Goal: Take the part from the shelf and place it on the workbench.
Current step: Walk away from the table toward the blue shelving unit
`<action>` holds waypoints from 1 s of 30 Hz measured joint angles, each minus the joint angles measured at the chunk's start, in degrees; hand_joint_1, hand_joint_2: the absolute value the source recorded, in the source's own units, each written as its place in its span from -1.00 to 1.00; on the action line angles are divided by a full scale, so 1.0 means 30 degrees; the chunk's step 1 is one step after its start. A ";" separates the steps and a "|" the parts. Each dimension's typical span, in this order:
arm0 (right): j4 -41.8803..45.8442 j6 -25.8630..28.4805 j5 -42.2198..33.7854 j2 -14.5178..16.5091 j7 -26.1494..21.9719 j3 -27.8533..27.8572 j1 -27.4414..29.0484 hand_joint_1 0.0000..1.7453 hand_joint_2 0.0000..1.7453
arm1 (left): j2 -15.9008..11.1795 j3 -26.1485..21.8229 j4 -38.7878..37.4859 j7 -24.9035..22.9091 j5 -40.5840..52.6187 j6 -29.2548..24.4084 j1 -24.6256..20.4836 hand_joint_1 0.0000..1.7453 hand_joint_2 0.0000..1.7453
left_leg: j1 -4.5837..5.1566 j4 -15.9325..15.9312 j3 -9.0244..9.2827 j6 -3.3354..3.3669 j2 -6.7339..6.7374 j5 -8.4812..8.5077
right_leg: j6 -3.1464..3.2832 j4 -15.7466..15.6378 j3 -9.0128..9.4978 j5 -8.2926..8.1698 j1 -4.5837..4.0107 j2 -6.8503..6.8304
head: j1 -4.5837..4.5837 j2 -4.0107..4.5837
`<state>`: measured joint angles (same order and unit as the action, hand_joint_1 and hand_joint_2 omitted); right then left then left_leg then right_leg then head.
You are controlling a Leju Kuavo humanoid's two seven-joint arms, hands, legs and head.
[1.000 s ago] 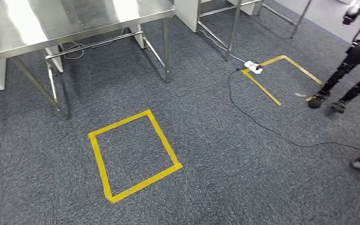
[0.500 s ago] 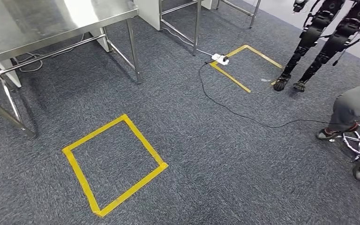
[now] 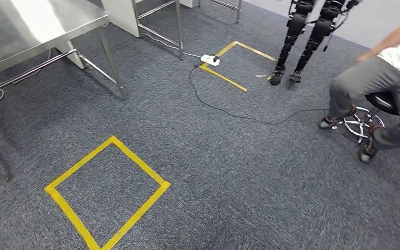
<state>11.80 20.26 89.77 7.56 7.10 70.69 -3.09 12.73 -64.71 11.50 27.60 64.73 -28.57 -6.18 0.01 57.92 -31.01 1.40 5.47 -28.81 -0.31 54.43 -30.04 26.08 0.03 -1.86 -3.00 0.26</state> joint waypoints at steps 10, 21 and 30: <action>0.0000 -0.0304 -0.0310 -0.0033 -0.0332 -0.0011 -0.0028 -1.00 -1.00 | -0.0126 0.0004 -0.0018 -0.1126 -0.0089 0.1955 0.0153 -1.00 1.00 | -0.0660 0.0231 -0.0168 -0.0510 -0.3357 0.0504 | -0.0022 0.0273 -0.0059 0.0006 0.0235 0.2618 | 0.0027 0.0002; 0.0000 -0.0680 -0.1251 -0.0286 -0.0925 0.0271 -0.0096 -1.00 -1.00 | -0.0146 0.0026 -0.0029 -0.0806 -0.0155 0.2306 0.0094 -1.00 0.00 | -0.0449 -0.0807 0.0441 0.0348 -0.1067 0.0389 | -0.0809 0.6176 -0.3817 0.1774 0.0369 0.0831 | -0.0182 0.0000; 0.0015 -0.0618 -0.1131 -0.0581 -0.1352 0.0355 -0.0062 -1.00 -1.00 | -0.0015 -0.0361 -0.0022 0.0767 -0.0993 0.2074 0.0003 -1.00 -1.00 | -0.0525 -0.0694 0.0817 -0.0431 0.0149 -0.0214 | -0.0586 0.0251 -0.0841 -0.0521 0.0284 -0.0192 | -0.0146 0.0000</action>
<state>11.85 18.40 86.38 5.81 3.04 71.76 -3.27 12.69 -65.79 11.43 29.90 61.75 -22.35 -6.17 -1.56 55.84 -28.56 0.11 5.91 -29.45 -2.07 55.18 -32.56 24.51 0.88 -2.44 -3.44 0.26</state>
